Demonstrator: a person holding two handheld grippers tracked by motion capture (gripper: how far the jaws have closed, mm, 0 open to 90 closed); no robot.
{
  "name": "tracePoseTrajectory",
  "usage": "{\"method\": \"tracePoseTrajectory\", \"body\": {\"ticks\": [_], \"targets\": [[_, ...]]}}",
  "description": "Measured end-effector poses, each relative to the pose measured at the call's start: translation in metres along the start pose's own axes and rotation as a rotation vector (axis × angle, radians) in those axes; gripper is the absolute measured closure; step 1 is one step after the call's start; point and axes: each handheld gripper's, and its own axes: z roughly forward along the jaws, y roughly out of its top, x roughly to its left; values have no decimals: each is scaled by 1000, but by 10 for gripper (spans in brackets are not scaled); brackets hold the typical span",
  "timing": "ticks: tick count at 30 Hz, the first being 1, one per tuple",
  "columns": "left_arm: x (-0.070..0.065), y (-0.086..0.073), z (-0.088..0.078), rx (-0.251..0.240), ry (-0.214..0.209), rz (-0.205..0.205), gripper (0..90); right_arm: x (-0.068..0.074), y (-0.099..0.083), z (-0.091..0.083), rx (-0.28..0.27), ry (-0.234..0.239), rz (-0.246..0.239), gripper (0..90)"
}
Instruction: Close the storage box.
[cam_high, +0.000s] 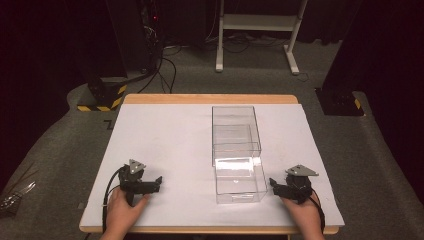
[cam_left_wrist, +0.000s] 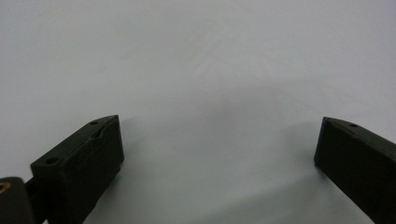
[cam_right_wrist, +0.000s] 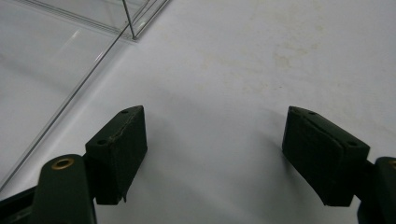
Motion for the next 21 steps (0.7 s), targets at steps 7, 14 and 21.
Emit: {"method": "tracePoseTrajectory", "body": {"ticks": [7,14,21], "targets": [[0,0,0,2,-3,-2,14,-1,0,-1,-10,6,10,221],[0,0,0,2,-3,0,14,-1,-1,-1,-11,3,11,228],[0,0,0,2,-2,0,15,-1,-1,-2,-20,15,1,221]]}}
